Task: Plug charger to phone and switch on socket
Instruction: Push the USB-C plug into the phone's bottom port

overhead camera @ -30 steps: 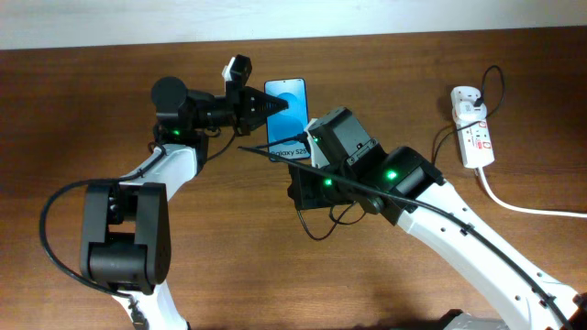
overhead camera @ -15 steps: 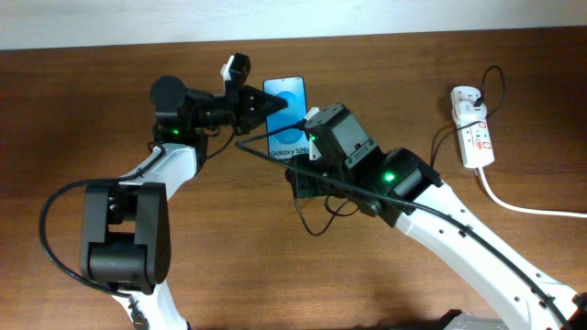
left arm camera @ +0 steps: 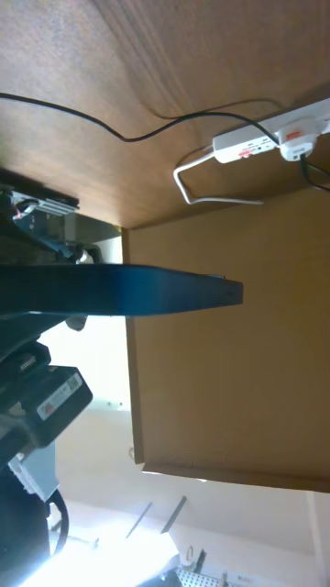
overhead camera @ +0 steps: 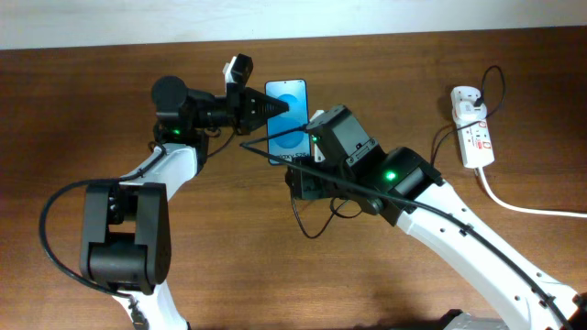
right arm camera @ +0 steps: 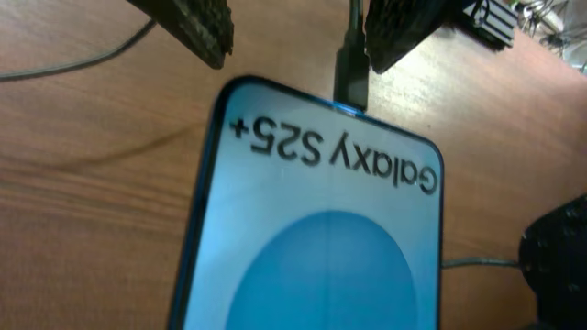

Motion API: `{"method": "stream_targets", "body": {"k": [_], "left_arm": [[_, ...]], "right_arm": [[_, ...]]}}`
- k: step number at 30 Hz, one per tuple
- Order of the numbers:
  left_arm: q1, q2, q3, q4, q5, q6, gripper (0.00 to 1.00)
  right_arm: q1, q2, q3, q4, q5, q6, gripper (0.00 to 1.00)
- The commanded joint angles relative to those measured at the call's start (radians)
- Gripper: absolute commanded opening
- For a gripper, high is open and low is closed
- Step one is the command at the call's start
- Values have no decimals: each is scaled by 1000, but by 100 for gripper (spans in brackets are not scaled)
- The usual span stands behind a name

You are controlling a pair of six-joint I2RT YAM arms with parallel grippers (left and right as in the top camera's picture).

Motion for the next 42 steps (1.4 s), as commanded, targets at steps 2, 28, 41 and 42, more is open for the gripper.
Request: {"method": "stream_targets", "body": {"k": [2,28,41,42], "left_arm": [[1,-5,17,10,-36,63,0],[1,-5,17,10,42,101,0],[-2,-5,17,10,64,105,0],[0,-5,17,9,11,105,0]], "right_arm": [[-1,1,-1,-21,-43,3,51],[57,80,43,81,94,0,4],[-13,74,59,106,66,-18,16],[-13,64,59,74,66,-18,23]]}}
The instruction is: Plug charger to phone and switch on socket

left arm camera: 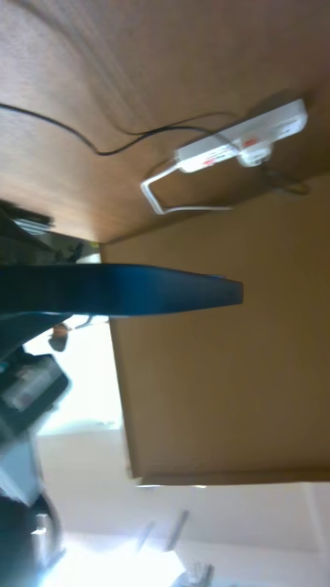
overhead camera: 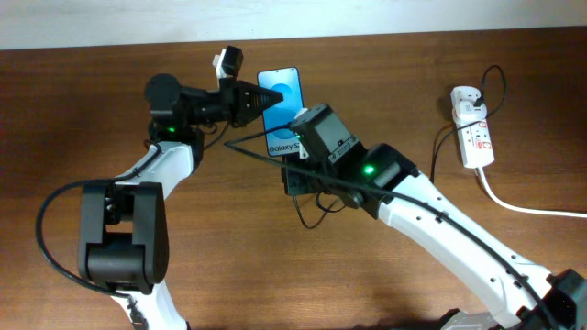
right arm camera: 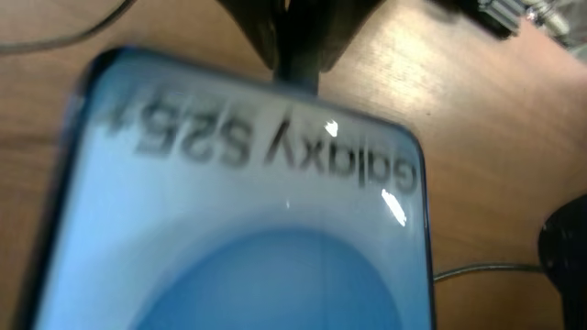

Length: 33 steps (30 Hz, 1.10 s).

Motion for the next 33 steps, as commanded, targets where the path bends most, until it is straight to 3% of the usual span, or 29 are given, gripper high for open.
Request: {"method": "stream_targets", "body": {"k": [1,3,4,6,8,11,13,14,18,22,26,29,33], "left_arm": [[-16,-5,2,9,-3,20,0],[-17,-5,2,-6,-103,6,0],[-17,-5,2,-6,-129,-9,0],[-31,-5,2,-6,-246,-76,0],[-81,-5,8,-6,-318,-94,0],[-192,-5,61,-15,-371,-94,0],[-252,-5,112,-98,-378,-81,0],[-298,-5,161,-212,-377,-5,0],[-412,-5,340,-838,-393,492,0],[-360,-4,360,-1261,-515,847,0],[-270,-4,360,-1439,-559,1068,0],[-248,4,360,-1538,-744,1192,0],[-252,98,360,-1552,-716,1199,0]], "right_arm": [[-28,-26,43,-47,54,-11,31],[-28,-61,44,-102,46,-10,47],[-29,-80,44,-124,36,-10,50],[-29,-156,74,-227,29,-14,70],[-29,-213,131,-344,61,-70,85],[-29,-303,256,-534,217,-69,99],[-29,-356,325,-606,294,-69,99],[-29,-399,366,-645,342,-69,99],[-29,-565,388,-672,396,-61,99],[-29,-617,388,-675,434,-57,99],[-29,-558,378,-650,440,-56,99],[-29,-488,378,-650,440,-19,99],[-29,-365,378,-657,428,-6,99]]}}
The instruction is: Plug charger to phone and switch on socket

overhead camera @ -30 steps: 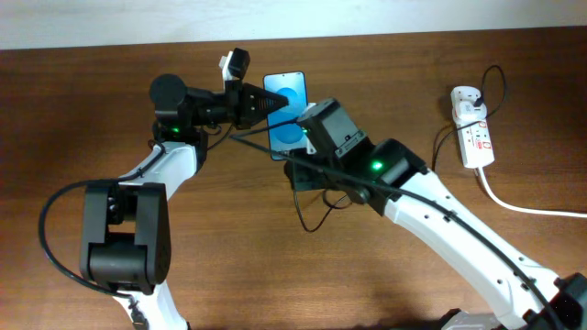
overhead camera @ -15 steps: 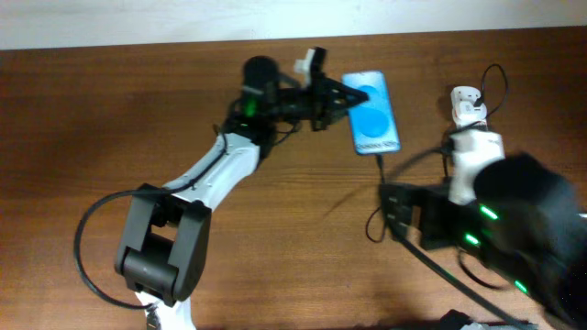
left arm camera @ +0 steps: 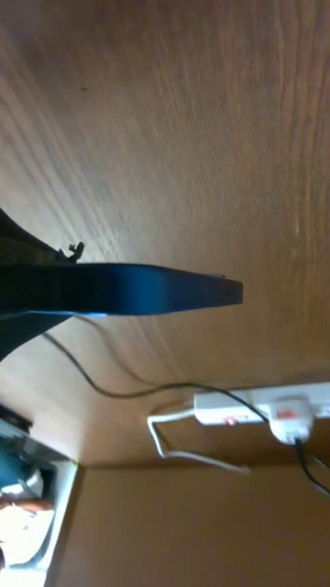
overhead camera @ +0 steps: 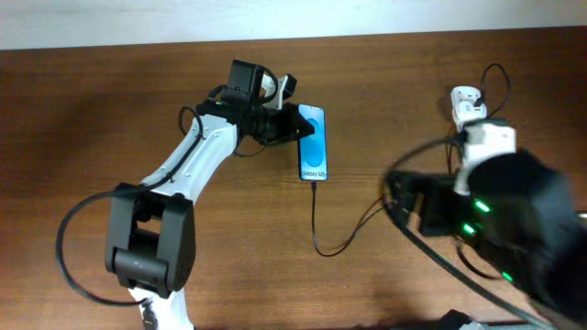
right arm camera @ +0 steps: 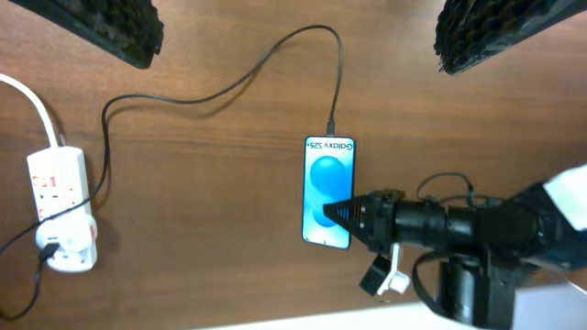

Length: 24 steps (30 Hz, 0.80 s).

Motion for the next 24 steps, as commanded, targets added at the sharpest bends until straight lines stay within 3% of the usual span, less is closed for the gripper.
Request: {"method": "stream_targets", "body": {"k": [1,17,20,24], "left_arm": [[-8,108,16,1,1,67,0],[10,288,16,8,-37,58,1],[10,288,16,1,-125,58,8],[10,288,16,-3,-200,58,14]], "right_arm": [[-2,77,-5,-13,9,42,99],[-2,337,-5,48,8,66,98],[-2,378,-5,47,-30,72,99],[-2,380,-5,47,-37,212,99]]}}
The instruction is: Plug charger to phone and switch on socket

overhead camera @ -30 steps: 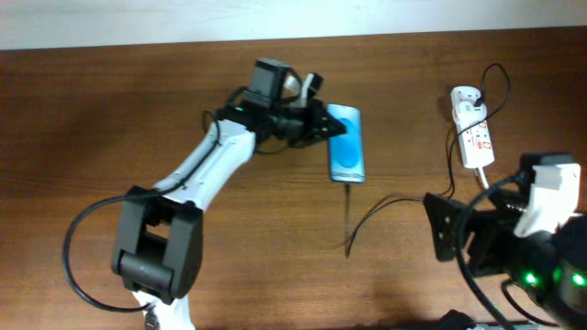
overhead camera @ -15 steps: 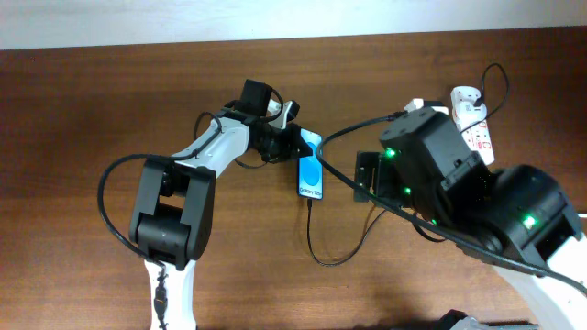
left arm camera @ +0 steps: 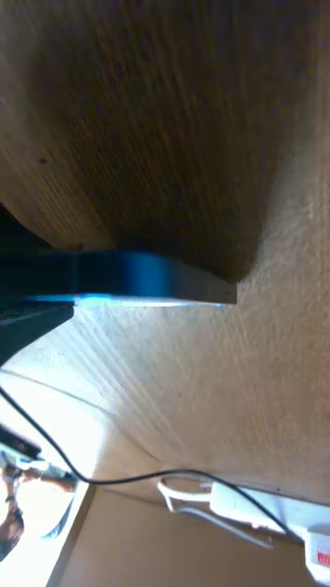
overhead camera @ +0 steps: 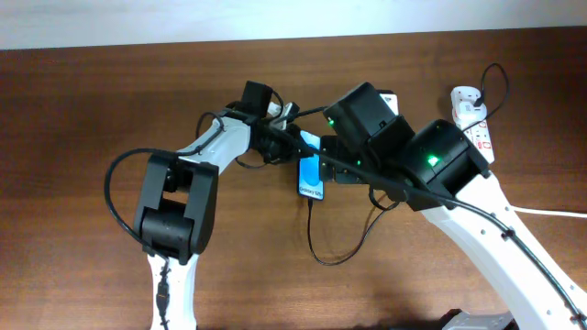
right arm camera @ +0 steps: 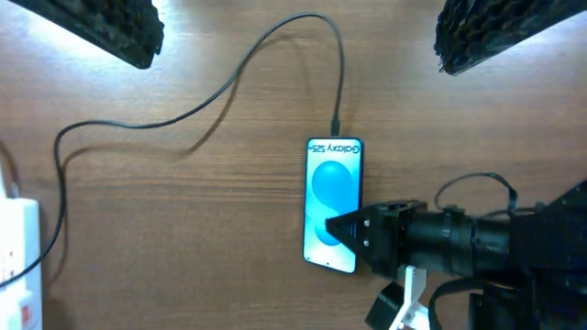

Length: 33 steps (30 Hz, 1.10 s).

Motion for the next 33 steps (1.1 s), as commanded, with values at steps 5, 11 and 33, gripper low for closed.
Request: {"method": "stream_targets", "body": {"k": [5,11,33], "left_arm": [[2,46,-6,-37,-312,42,27],[2,46,-6,-55,-326,41,52],[4,46,-6,-77,-396,41,99]], "right_arm": [[-2,-1,-3,0,-9,143,99],[-2,-1,-3,-13,-9,142,99],[-2,-1,-3,-12,-8,143,99]]}}
